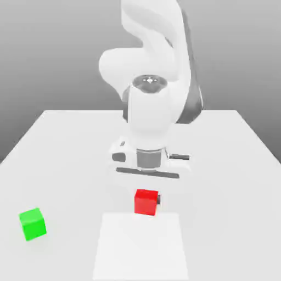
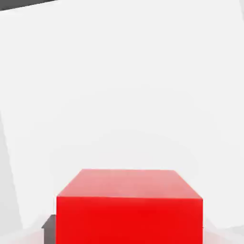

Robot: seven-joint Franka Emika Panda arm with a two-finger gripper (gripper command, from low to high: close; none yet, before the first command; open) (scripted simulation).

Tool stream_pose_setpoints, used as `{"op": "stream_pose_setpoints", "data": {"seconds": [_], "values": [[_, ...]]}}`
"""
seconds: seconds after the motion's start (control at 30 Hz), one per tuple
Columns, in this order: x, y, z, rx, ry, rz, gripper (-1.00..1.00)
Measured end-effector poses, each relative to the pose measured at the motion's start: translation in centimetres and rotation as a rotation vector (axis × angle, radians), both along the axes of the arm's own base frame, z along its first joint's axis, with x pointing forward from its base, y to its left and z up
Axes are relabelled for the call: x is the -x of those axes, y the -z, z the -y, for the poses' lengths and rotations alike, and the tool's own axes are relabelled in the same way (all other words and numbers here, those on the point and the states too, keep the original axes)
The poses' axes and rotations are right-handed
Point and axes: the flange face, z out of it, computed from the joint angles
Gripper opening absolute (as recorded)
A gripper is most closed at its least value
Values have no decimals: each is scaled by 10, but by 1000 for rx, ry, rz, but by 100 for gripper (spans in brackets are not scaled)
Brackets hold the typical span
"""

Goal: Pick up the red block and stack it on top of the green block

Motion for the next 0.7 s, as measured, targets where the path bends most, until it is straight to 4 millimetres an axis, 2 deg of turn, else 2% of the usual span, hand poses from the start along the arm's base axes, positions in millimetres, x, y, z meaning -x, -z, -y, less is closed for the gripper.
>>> {"op": "stream_pose_setpoints", "data": {"seconds": [0.2, 0.3, 0.4, 0.43, 0.57, 0.6, 0.7], "values": [[-15, -15, 113, -3, 333, 1, -100], [-10, -23, 172, -3, 493, 1, -100], [6, -31, 232, 0, 657, 0, -100], [11, -27, 246, 1, 694, 0, -100], [7, 15, 248, 1, 696, -1, -100], [8, 25, 248, 1, 697, -1, 100], [8, 25, 248, 1, 697, -1, 100]]}}
